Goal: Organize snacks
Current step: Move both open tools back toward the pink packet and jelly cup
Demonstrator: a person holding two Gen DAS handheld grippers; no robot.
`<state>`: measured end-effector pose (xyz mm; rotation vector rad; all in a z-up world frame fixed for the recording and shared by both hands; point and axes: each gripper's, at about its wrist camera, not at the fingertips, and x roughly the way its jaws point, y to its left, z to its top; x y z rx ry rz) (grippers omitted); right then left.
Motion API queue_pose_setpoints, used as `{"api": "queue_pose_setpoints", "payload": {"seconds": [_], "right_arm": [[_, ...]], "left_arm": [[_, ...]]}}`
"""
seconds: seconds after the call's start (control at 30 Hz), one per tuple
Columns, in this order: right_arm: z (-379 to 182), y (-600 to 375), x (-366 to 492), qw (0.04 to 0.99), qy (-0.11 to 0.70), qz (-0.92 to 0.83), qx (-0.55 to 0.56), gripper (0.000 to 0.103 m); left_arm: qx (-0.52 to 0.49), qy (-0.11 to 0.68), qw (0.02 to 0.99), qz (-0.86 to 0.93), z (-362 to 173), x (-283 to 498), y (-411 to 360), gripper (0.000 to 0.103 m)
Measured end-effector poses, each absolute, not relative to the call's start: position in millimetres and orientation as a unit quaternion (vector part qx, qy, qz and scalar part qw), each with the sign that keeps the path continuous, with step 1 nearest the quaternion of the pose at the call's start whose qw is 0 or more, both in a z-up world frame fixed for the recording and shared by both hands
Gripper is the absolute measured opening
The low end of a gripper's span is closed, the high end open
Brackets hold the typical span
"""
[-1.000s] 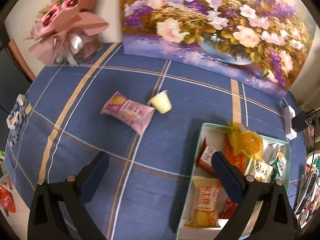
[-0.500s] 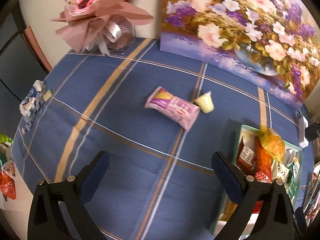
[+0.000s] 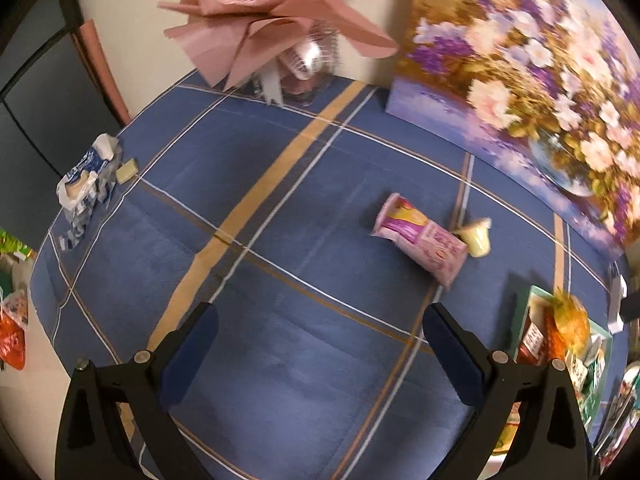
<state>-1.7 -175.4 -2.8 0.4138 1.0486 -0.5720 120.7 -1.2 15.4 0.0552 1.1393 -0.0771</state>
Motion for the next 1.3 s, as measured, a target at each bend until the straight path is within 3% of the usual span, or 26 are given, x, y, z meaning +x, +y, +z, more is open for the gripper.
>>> {"api": "queue_pose_setpoints", "payload": {"seconds": [0.67,1.3], "right_arm": [[-13.3,-178.3,56.1,0.822,0.486,-0.238,0.179,0.103],[-24.3,-217.2,116.1,0.836,0.479,-0.189,0.192,0.103]], "left_arm": [[-0.030,0.568,0.818,-0.080,-16.1,178.9,-21.8,0.102],[-0.071,0.616,0.778,-0.103,-78.4,226.4,-69.0,0.102]]}}
